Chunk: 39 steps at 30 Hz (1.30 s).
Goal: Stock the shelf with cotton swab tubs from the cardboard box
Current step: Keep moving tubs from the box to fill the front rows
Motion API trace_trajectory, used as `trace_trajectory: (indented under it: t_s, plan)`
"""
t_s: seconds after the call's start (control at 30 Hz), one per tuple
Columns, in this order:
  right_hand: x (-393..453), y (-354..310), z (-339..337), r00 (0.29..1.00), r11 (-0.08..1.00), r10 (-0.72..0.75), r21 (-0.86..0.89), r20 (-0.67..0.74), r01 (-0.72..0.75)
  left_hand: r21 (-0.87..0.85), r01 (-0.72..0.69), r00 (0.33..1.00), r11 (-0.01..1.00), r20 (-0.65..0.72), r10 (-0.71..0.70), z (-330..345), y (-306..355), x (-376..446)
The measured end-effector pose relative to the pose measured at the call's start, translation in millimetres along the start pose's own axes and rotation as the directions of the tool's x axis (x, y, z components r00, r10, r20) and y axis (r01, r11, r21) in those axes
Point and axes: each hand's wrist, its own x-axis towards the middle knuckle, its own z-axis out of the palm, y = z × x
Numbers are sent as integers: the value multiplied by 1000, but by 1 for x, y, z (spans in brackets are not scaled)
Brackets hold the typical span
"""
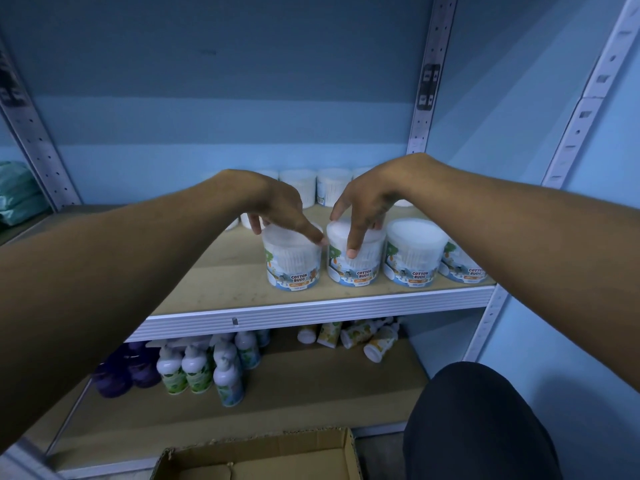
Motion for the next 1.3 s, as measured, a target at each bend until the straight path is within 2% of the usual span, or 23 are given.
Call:
trace_trajectory:
  t_s: [0.17,0.57,1.3]
  plan:
    - [-3,-1,5,997,992,-22,-125,-77,13,-11,39,999,999,-2,-39,1,4,5]
    - [-7,3,5,994,997,-43,-75,-100,35,13,-39,999,999,-5,39,1,5,8]
    - [-13,3,8,996,996,-28,-91,-88,20,13,-127,992,992,27,126,4,-3,2]
